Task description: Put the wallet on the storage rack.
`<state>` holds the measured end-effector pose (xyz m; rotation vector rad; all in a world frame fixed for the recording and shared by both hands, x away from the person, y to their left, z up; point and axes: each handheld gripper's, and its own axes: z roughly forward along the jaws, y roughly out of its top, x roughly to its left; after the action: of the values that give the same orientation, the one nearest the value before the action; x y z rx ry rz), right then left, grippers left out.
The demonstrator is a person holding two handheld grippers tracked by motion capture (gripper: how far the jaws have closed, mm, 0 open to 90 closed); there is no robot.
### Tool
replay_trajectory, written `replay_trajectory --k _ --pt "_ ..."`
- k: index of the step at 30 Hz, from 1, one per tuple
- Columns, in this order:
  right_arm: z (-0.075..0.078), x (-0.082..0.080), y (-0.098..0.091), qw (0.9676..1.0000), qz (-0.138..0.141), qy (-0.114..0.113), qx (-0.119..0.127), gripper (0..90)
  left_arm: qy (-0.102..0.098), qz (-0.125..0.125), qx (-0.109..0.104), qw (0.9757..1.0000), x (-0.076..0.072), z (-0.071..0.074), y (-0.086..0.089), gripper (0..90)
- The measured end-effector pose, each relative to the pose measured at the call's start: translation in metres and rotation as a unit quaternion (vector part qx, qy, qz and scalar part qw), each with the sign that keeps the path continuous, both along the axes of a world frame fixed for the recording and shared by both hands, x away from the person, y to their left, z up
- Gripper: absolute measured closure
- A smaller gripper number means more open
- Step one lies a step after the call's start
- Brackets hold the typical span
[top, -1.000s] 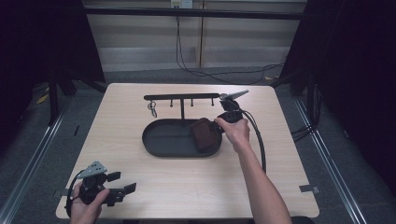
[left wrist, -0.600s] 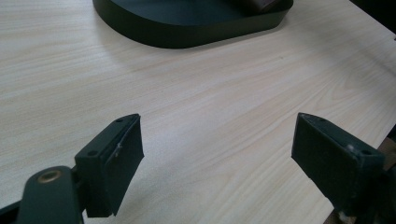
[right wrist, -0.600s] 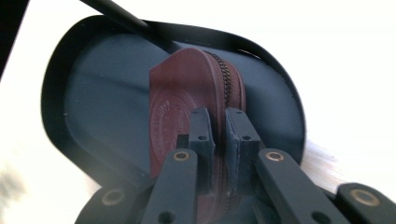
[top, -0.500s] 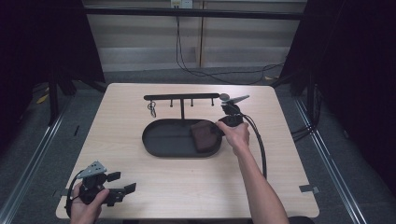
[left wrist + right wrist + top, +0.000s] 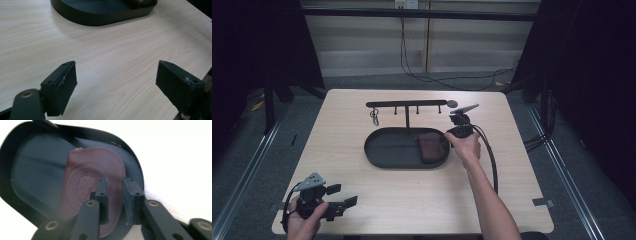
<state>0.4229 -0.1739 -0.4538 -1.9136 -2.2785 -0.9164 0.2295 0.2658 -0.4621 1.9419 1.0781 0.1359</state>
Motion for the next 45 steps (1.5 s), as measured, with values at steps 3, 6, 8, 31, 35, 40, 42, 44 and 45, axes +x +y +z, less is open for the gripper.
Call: replay_trajectory --k 3,6,8,31,35,40,42,44,45 --pt "0.005 0.000 0.000 0.9999 0.001 -0.010 0.005 67.1 -0.001 -0.003 0.001 1.0000 0.000 0.000 0.000 16.8" --pt "0.008 -0.002 -0.002 0.9998 -0.002 -0.016 0.008 62.1 -0.002 -0.003 0.001 1.0000 0.000 0.000 0.001 16.8" --pt "0.008 -0.003 -0.003 0.9998 0.000 -0.020 0.010 60.5 -0.002 -0.003 0.001 1.0000 0.000 0.000 0.001 16.8" --pt "0.030 -0.032 -0.017 0.9940 0.030 -0.098 0.039 17.4 0.001 0.001 0.005 1.0000 0.002 -0.001 0.000 16.9" --pt "0.035 -0.041 -0.022 0.9926 0.033 -0.110 0.040 15.7 0.002 0.003 0.005 1.0000 0.003 -0.002 0.000 16.9" --pt "0.038 -0.056 -0.028 0.9905 0.040 -0.127 0.032 15.8 0.002 0.000 0.005 1.0000 0.002 -0.001 0.001 16.8" --pt "0.037 -0.061 -0.031 0.9906 0.043 -0.128 0.024 15.6 0.001 0.002 0.003 1.0000 0.002 -0.001 0.001 16.9" --pt "0.036 -0.067 -0.034 0.9895 0.045 -0.136 0.022 15.5 0.002 0.000 0.005 1.0000 0.002 -0.001 0.001 16.8" --pt "0.036 -0.067 -0.034 0.9895 0.045 -0.136 0.022 15.5 0.002 0.000 0.005 1.0000 0.002 -0.001 0.001 16.9"
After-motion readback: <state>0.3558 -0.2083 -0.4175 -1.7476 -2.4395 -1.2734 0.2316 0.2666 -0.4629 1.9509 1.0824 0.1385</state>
